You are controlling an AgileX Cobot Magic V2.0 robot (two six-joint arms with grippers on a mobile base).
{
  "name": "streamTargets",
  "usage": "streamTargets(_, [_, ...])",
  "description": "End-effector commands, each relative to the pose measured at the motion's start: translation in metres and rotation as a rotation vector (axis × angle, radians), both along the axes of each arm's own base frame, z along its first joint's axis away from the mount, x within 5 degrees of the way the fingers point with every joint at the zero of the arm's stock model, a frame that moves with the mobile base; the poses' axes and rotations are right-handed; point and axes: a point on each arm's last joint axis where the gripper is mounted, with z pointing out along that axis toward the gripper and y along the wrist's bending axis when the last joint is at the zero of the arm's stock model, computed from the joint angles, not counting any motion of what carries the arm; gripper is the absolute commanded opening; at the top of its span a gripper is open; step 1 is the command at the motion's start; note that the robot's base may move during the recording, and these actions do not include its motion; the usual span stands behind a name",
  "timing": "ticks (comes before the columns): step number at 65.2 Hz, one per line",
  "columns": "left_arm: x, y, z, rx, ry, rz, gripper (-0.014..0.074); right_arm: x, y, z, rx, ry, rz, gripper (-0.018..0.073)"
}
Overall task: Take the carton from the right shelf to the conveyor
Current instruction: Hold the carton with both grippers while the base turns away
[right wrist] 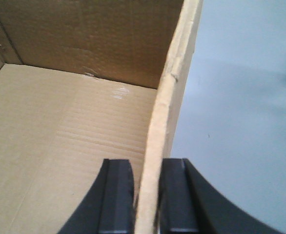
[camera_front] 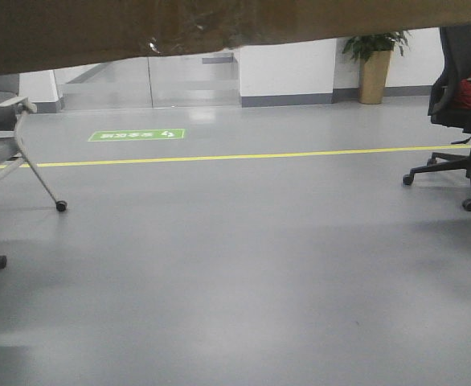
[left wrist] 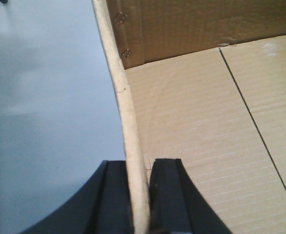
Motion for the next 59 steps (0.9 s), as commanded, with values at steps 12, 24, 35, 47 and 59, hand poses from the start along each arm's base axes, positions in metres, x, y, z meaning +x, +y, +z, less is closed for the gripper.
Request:
streamTargets(12, [-0.0022, -0.011, 0.0054, -0.068, -0.045, -0.074, -0.0009, -0.0031, 0.0077, 0.0097, 0.08, -0.07, 0.061, -0.0067])
streamTargets(24, [-0.0022, -0.011, 0.0054, -0.068, -0.045, -0.074, -0.0009, -0.0031, 0.0077, 0.0097, 0.08, -0.07, 0.061, -0.0067])
streamTargets(35, [-0.0022, -0.011, 0.0054, -0.068, -0.045, -0.074, -0.0009, -0.003, 0.0077, 0.0098, 0.081, -0.072, 0.061, -0.0067])
streamTargets(47, [-0.0021, -0.0109, 0.0054, -0.067, -0.046, -0.073, -0.0009, -0.003, 0.0077, 0.0098, 0.081, -0.072, 0.061, -0.0067])
streamTargets(59, [-0.0021, -0.0109, 0.0054, -0.067, -0.046, -0.073, -0.0009, -0.0023, 0.0082, 0.0094, 0.081, -0.071, 0.061, -0.0067])
